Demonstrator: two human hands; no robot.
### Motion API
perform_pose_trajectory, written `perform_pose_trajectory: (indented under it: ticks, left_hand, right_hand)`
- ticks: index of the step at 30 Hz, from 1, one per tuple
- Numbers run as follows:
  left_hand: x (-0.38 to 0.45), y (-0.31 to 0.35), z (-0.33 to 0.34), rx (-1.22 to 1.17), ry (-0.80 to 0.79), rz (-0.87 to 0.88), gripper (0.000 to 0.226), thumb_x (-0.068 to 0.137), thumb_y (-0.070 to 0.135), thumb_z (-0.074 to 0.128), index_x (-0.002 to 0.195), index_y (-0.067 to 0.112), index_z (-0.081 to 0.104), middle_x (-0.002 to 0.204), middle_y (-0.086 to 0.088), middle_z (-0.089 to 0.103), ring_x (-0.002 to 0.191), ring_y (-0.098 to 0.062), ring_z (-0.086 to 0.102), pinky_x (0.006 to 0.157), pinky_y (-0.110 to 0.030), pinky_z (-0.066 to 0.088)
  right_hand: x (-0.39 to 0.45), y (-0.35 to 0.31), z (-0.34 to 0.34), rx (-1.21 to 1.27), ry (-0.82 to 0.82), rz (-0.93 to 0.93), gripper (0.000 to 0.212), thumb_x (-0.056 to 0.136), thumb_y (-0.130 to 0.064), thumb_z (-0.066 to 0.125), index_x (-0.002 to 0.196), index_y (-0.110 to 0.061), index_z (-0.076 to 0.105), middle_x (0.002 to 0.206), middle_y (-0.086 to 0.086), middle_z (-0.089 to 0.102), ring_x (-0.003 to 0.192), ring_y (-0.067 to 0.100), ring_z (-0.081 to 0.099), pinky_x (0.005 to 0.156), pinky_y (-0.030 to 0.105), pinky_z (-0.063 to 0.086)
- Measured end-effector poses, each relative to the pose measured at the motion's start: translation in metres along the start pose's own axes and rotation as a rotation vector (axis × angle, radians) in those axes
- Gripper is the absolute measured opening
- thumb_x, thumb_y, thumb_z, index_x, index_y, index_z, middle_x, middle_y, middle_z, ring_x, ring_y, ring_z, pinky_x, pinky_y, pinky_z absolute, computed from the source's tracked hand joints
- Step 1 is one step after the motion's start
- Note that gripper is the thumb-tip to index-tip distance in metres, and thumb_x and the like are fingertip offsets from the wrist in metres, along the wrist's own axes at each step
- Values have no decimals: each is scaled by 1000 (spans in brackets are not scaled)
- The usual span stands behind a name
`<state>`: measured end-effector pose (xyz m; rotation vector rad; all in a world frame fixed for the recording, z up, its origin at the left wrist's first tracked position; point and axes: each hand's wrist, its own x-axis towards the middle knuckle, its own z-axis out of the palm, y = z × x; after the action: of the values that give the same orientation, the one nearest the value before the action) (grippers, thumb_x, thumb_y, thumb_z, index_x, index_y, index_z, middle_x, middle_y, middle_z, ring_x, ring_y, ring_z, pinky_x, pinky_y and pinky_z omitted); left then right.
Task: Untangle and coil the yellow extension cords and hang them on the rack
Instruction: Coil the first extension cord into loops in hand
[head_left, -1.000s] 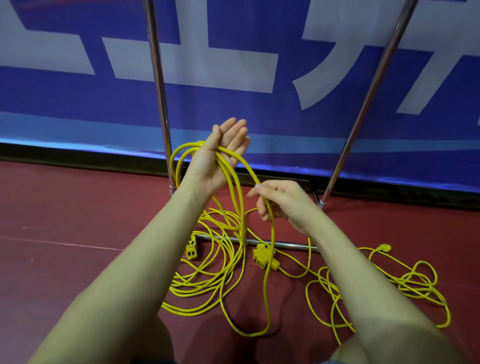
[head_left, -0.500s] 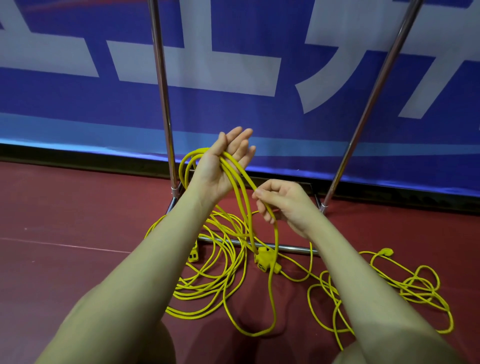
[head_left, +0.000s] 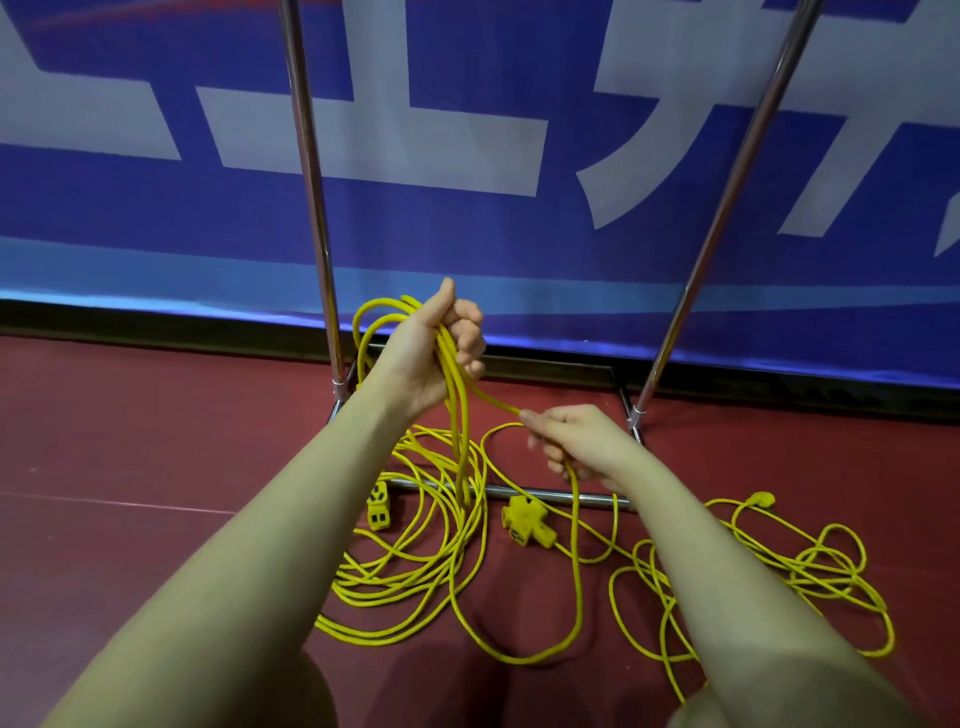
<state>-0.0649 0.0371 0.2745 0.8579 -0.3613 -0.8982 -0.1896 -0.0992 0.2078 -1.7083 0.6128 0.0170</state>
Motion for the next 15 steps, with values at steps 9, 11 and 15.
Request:
perform_pose_trajectory:
  ticks: [9,11,15]
  left_hand:
    - [-2,-3,-5,217,-135,-16,33,102,23,26,87,8,52,45,2,52,27,-4,30,34,-13,22]
    - [-1,-6,-7,313,-182,-73,35,102,21,28,79,5,50,44,-1,53,24,-4,26,34,-13,18]
    - [-1,-20,-3,637,-275,-134,36,101,17,33,79,0,56,59,-10,66,32,-10,44,35,-18,30]
  right_hand:
    - [4,-15,-8,576,106,51,14,93,-6,53,80,-11,49,48,-3,37,35,2,27,32,12,17]
    - [-1,-28,-15,791,92,56,13,93,-1,48,83,-8,49,54,3,43,38,4,35,32,12,23]
    - [-16,-52,-19,1063,15,45,18,95,-10,45,80,-2,52,64,9,47,50,10,38,39,13,32]
